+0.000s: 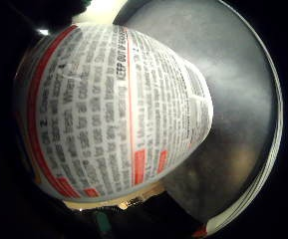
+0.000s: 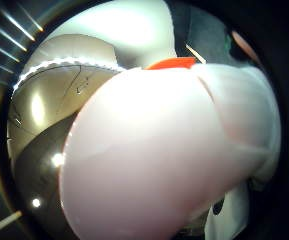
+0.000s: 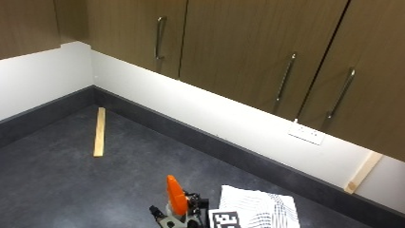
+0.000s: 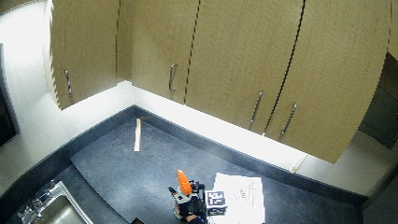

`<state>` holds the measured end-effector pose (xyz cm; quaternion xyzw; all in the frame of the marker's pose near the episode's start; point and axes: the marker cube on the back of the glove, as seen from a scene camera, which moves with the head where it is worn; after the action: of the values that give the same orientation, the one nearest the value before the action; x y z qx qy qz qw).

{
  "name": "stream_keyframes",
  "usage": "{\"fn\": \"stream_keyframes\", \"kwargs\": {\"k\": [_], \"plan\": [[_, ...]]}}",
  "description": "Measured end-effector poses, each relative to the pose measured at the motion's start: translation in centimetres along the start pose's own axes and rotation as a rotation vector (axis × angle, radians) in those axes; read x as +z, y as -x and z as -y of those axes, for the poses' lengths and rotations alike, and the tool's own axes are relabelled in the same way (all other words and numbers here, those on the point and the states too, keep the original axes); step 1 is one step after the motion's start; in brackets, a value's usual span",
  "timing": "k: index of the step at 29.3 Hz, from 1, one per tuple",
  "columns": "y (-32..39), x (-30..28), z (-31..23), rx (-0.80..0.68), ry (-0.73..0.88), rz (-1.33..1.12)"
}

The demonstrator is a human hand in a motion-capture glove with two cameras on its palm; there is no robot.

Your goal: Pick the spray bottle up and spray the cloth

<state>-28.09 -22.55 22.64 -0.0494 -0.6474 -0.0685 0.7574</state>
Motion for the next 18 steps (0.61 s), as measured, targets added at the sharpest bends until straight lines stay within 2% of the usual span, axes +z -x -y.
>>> {"fn": "stream_keyframes", "kwargs": {"k": [9, 18], "plan": [[0.5, 0.4, -0.5, 0.005, 0.047, 0.018], [2.1, 1.2, -2.9, -0.073, 0.122, 0.050]]}}
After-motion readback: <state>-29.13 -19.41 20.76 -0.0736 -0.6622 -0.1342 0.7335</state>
